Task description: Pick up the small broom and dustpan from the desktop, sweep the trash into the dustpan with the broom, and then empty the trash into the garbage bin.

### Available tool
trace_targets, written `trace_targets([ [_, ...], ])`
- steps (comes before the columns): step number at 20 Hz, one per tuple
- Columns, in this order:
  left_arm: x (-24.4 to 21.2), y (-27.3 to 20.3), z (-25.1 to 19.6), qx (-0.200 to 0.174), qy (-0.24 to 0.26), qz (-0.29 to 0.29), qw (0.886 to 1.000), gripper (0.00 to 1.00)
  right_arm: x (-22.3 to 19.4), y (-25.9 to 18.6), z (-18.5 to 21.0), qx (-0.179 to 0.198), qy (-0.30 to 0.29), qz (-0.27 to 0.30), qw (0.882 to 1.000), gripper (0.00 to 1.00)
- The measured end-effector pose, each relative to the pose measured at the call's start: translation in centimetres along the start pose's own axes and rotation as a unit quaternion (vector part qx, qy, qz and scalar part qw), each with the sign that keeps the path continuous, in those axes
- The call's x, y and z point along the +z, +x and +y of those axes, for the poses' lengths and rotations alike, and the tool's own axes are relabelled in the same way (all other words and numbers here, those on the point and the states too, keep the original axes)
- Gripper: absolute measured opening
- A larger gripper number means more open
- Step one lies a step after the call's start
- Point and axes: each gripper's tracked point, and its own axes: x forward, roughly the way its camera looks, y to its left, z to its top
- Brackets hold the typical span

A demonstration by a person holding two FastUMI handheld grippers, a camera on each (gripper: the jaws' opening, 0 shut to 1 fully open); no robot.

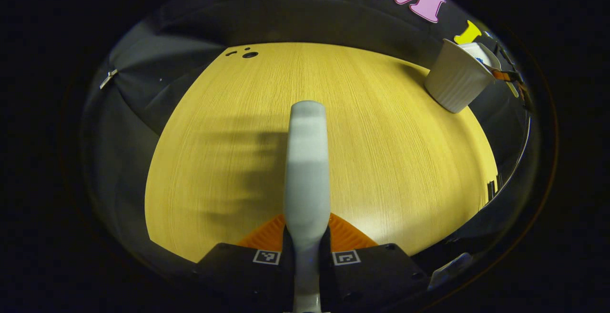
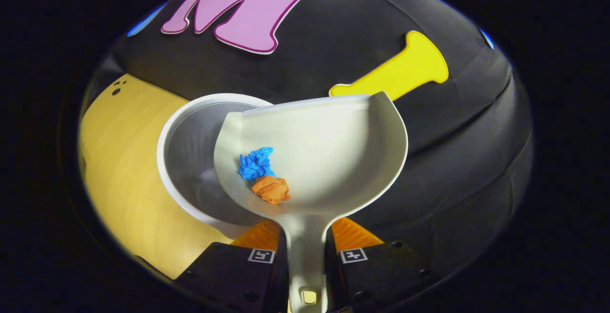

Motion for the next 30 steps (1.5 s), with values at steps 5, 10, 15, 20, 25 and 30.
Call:
trace_targets([
  [5,0.0,0.0,0.0,-0.004,0.001,0.002,1.000,0.25,0.6,-0.1,-1.4,-0.057,-0.134,-0.026,0.989,0.35],
  [10,0.0,-0.1,0.0,-0.005,0.012,0.002,1.000,0.25,1.0,0.0,-2.0,-0.090,-0.216,-0.037,0.971,0.35],
  [15,-0.5,0.1,0.0,-0.009,0.019,0.007,1.000,0.25,2.4,-0.2,-3.2,-0.111,-0.315,-0.045,0.941,0.31],
  [20,-1.6,-0.6,-0.7,-0.012,0.029,0.012,0.999,0.25,2.8,-0.5,-3.5,-0.128,-0.400,-0.049,0.906,0.35],
  [25,-1.3,-0.6,-0.4,-0.018,0.025,0.009,0.999,0.25,2.6,-0.3,-3.6,-0.118,-0.392,-0.034,0.912,0.34],
  [30,-1.4,-0.7,-0.4,-0.016,0.021,0.004,1.000,0.25,1.9,-0.7,-4.1,-0.087,-0.321,-0.012,0.943,0.34],
])
